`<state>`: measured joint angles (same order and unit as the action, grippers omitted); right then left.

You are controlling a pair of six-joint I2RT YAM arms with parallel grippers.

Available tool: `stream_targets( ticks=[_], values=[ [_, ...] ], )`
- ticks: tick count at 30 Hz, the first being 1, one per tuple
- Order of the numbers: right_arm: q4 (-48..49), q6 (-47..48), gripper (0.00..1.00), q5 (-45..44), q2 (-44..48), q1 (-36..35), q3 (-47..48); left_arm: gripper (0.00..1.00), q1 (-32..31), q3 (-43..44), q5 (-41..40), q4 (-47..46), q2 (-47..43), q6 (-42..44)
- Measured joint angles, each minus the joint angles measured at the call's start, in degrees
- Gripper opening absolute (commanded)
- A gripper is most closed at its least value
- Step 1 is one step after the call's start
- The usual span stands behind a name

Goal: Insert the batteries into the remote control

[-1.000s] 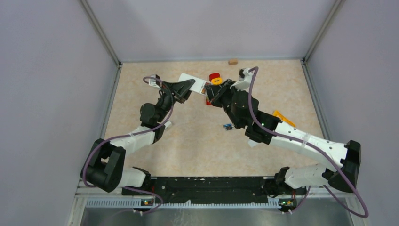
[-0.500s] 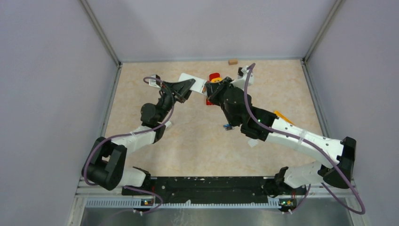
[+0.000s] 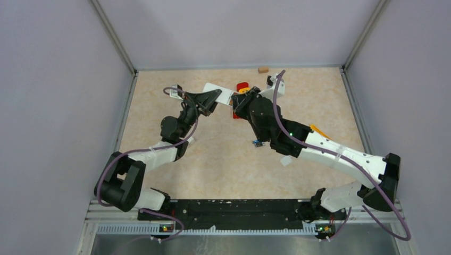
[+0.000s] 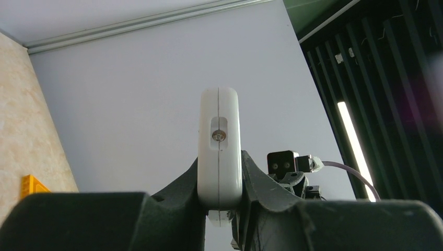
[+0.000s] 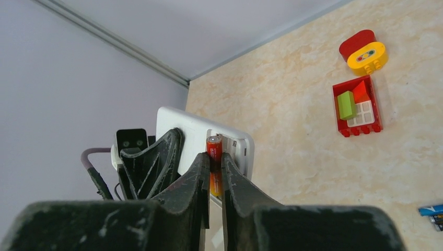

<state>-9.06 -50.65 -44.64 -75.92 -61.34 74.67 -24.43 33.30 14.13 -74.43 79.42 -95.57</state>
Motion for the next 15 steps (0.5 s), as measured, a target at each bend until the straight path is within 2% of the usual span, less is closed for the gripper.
stream_targets(
  ticks=[15],
  values=[
    [-1.7,-2.4,0.25,1.9,0.2,0.0,0.3,0.0,-0.1,-0.1,-0.1,-0.2,0.3,-0.3]
  ],
)
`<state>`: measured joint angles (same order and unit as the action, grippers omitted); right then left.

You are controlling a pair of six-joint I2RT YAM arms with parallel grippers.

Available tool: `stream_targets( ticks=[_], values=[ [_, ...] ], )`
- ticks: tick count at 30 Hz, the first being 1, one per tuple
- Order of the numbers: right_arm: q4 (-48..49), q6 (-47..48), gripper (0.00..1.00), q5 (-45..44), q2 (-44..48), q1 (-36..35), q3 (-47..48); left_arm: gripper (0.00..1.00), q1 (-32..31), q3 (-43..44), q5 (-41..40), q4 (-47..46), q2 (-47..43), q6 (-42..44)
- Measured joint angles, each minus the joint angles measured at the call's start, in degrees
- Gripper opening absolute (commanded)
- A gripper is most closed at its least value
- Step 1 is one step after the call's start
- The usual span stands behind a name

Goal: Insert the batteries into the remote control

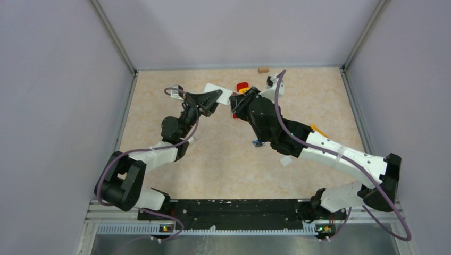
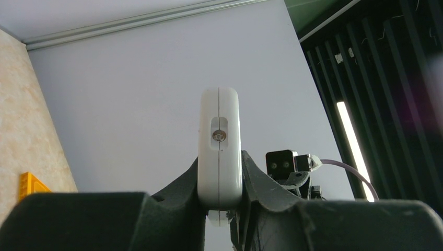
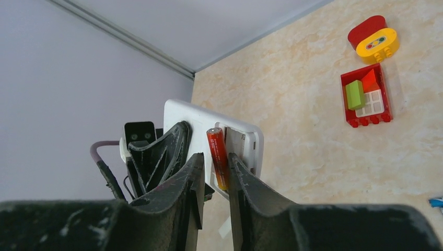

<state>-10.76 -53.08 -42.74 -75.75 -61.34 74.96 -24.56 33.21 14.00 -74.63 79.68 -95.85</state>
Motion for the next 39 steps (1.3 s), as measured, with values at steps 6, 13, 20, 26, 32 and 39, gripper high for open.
stream_targets(
  ticks=[6,13,20,26,32,39],
  values=[
    [-1.3,-0.6,0.26,0.4,0.8,0.0,0.2,0.0,-0.5,0.0,0.0,0.0,0.0,-0.1],
    [-2.7,-0.8,0.26,0.2,2.0,0.0,0.2,0.0,-0.5,0.0,-0.2,0.0,0.1,-0.1],
    [-5.9,-0.5,0.31,-1.1,3.1,0.0,0.2,0.0,-0.3,0.0,-1.8,-2.3,0.5,-1.3],
    [-8.9,-1.4,0.83,-0.9,5.4,0.1,0.0,0.0,-0.3,0.0,-2.2,-4.2,0.5,-2.0],
    [-10.2,-6.3,0.89,4.0,12.3,2.7,-2.5,0.0,-0.3,0.0,-2.6,-5.5,0.5,-1.9],
    [-3.8,-14.8,0.95,16.6,14.1,6.3,-7.5,0.0,-0.3,0.0,-2.5,-4.5,0.3,0.1]
  ],
)
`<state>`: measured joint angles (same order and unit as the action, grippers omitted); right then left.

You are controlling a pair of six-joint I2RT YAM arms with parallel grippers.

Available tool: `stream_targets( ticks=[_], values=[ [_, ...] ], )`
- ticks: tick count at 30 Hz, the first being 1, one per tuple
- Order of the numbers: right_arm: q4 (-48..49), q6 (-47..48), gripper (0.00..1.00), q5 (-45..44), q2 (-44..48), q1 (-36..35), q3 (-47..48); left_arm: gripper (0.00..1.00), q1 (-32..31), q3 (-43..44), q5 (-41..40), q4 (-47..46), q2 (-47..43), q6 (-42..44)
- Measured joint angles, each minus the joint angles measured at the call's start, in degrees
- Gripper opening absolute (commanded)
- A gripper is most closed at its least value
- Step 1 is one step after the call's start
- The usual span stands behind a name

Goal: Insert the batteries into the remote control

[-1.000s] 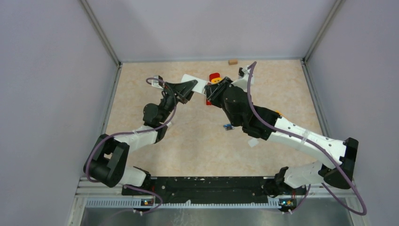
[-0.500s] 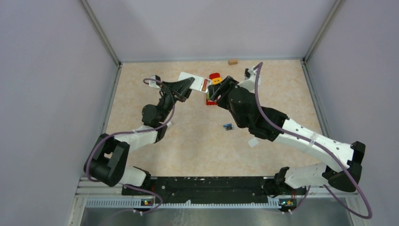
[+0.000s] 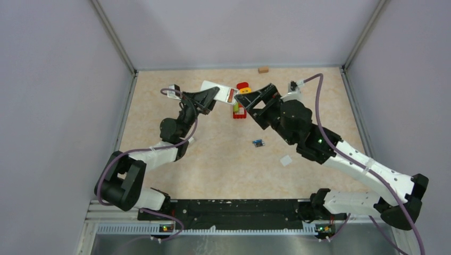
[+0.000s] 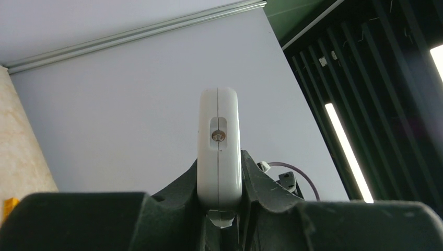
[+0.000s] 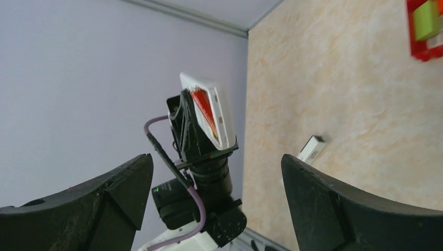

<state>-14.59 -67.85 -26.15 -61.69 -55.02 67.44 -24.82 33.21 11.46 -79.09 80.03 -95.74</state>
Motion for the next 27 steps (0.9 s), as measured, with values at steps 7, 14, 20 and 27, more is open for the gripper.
stream_targets(
  ticks=[7,14,20,27],
  values=[
    [10.1,-12.0,0.96,8.6,-2.0,0.1,-8.7,0.0,0.0,0.0,0.0,1.9,-1.8,3.3],
    [18.9,-18.0,0.97,9.1,-3.2,0.1,-11.2,0.0,0.0,0.0,0.1,2.5,-2.3,4.9],
    [23.5,-20.0,0.96,7.9,-3.8,0.3,-11.2,0.0,0.0,0.0,0.3,2.4,-2.3,5.1],
    [25.8,-23.0,0.96,6.9,-4.4,1.7,-11.8,0.0,0.0,0.0,0.7,1.6,-2.3,5.1]
  ],
)
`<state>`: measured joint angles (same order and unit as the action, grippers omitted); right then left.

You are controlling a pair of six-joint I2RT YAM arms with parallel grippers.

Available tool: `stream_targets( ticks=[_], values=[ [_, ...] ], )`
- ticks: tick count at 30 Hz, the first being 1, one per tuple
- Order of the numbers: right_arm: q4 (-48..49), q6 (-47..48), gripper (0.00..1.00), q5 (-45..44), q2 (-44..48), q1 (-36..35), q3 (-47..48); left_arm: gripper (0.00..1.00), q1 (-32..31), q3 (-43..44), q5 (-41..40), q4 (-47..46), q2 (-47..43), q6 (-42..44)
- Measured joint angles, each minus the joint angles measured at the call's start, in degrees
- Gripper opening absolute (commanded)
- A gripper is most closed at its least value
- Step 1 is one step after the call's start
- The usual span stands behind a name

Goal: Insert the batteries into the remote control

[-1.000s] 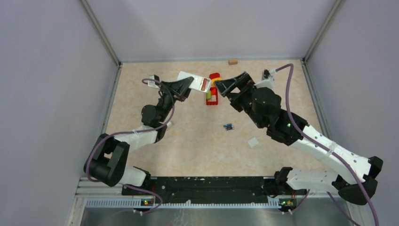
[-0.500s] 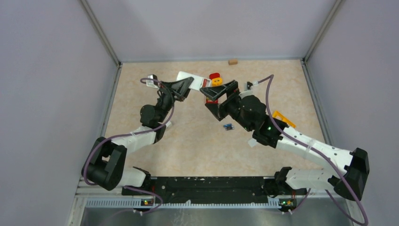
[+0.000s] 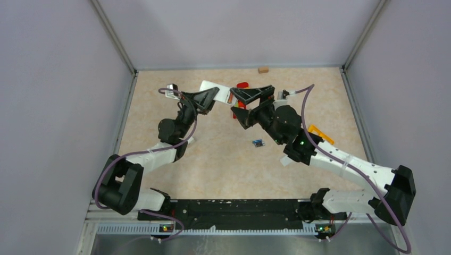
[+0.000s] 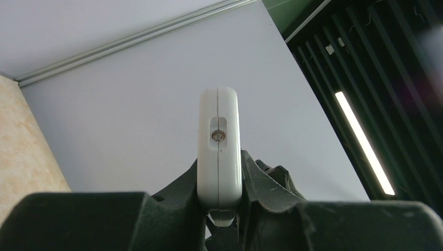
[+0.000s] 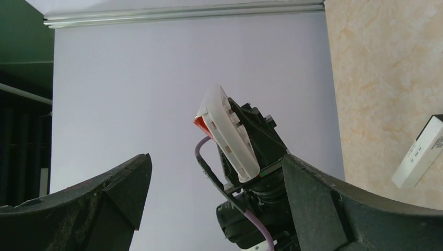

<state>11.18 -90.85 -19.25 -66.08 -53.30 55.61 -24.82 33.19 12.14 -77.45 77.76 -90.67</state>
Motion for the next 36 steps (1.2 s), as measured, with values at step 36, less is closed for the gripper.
stream_targets(
  ticks=[36],
  values=[
    [4.7,-4.8,0.76,4.4,-3.2,3.2,-1.7,0.0,0.0,-0.8,1.8,-3.8,1.6,0.2]
  ],
)
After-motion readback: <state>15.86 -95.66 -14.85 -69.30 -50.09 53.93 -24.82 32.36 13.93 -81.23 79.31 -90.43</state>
